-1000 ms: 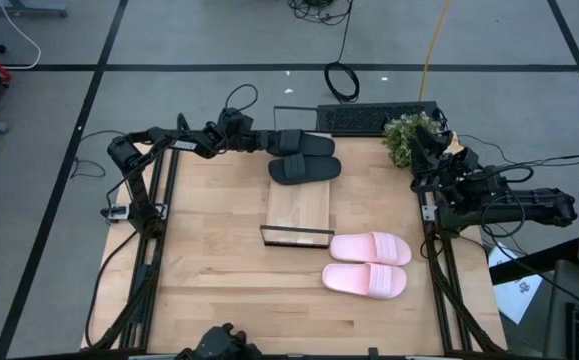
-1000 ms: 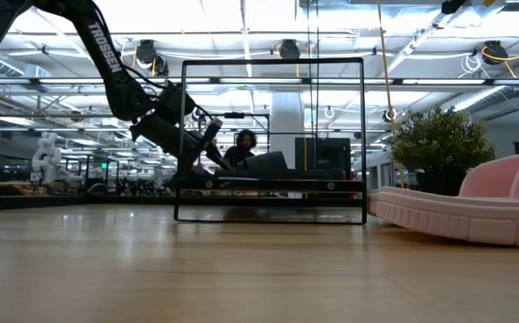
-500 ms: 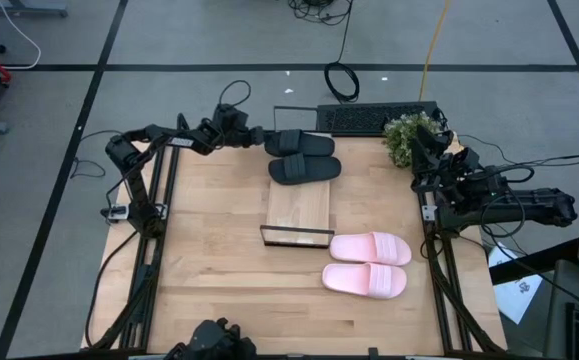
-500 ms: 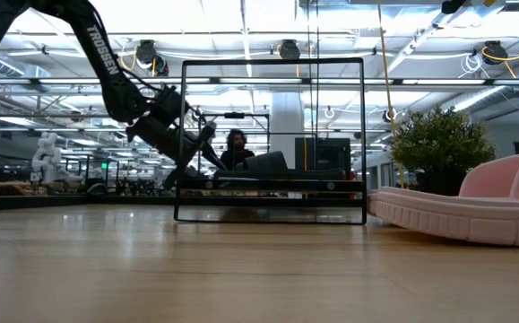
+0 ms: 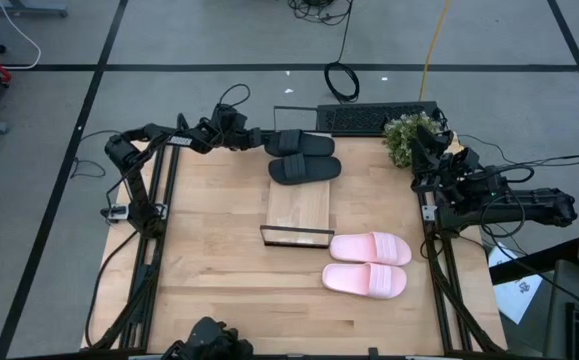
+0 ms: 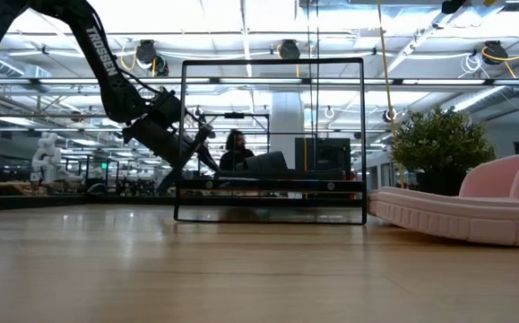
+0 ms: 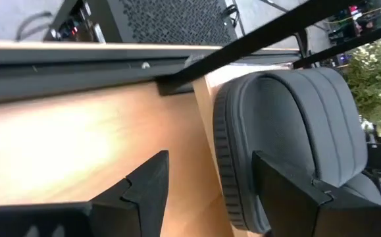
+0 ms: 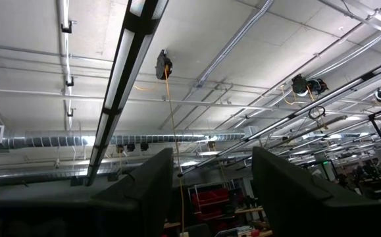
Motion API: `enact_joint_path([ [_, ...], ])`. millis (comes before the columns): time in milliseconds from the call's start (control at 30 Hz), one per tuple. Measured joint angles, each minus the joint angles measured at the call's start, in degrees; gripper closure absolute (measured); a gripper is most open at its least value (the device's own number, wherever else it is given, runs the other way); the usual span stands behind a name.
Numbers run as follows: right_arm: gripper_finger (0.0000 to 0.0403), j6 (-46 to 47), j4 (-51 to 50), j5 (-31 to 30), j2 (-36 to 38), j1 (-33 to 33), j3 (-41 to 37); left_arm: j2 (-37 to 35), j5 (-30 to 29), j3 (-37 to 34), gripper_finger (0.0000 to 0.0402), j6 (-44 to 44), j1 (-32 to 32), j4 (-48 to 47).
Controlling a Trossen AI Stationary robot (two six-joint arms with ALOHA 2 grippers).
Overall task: Pick and place slides into the shelf
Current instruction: Adjust the black slides on the shelf, then put the top pink slides on the shelf
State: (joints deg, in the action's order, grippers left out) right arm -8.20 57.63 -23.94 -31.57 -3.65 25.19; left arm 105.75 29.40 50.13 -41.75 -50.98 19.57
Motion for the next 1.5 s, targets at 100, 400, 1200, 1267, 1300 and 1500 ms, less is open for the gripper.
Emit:
enact_joint_path([
  [100,0.0206,-0.05,0.00,-0.02,0.00,-0.01,0.02,0.00,1.65,0.00,0.0192,-1.51,0.23,0.00],
  [400,0.0206,-0.18,0.00,-0.24,0.00,0.01,0.01,0.02,1.67,0.00,0.0192,-3.92,2.03,2.08],
  [1200,0.0206,-0.03,-0.02,-0.26,0.00,-0.01,0.01,0.02,-0.91,2.95,0.0192,-3.77,3.75,-0.04],
  [1267,0.0206,-0.01,-0.02,-0.24,0.00,0.01,0.01,0.02,-0.91,2.95,0.0192,-3.74,3.36,-0.06],
  [1300,0.0206,-0.01,-0.01,-0.23,0.00,-0.01,0.00,0.02,-0.91,2.95,0.0192,-3.74,3.11,-0.06],
  [1500,0.0206,0.01,-0.02,-0.11,0.00,-0.01,0.01,0.02,0.07,2.97,0.0192,-3.81,0.57,-0.06],
])
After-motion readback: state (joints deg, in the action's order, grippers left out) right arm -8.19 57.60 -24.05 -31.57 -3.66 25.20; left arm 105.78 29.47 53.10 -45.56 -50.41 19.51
